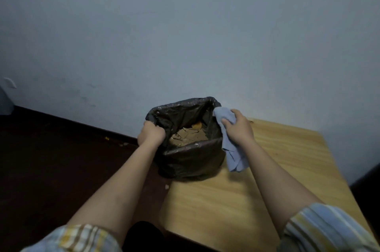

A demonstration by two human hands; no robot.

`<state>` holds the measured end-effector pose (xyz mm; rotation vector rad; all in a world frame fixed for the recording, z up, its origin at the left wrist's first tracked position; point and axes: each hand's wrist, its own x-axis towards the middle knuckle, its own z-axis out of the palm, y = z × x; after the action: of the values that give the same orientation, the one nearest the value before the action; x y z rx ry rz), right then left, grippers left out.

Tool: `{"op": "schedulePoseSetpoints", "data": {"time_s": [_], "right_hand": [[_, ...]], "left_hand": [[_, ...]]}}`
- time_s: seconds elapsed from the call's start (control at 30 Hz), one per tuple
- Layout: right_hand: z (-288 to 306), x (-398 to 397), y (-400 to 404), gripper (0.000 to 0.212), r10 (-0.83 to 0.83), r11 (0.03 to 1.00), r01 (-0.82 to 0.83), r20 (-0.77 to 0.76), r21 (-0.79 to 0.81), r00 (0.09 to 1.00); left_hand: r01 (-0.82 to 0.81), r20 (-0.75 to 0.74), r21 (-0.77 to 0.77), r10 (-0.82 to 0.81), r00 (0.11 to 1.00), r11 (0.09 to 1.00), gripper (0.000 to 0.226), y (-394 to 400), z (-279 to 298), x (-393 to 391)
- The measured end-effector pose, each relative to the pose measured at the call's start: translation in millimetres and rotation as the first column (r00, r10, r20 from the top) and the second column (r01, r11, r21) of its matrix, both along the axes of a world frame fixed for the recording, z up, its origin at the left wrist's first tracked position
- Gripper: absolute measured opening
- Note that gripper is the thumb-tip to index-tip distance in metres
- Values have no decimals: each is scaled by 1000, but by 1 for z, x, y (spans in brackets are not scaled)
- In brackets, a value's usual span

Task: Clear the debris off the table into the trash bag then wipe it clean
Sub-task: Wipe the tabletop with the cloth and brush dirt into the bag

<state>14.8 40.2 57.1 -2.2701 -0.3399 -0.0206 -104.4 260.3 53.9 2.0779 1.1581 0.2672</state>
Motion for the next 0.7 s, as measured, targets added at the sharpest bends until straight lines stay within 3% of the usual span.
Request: {"op": "schedulePoseSetpoints", "data": {"time_s": [0.23,0.53,0.7], "right_hand": [[-37,14,-54,55,7,1000,-4,-161,17,987],[-55,30,-48,50,6,999,-3,-102,38,995],[-54,41,-64,44,-56,995,62,-75,83,996]], "left_hand": [[72,-56,-12,-73,996,997,36,-47,-24,24],[85,-212,4,-82,974,996,52,-52,-36,37],[40,-248,-1,-39,968,999,74,-68,-33,41]]}}
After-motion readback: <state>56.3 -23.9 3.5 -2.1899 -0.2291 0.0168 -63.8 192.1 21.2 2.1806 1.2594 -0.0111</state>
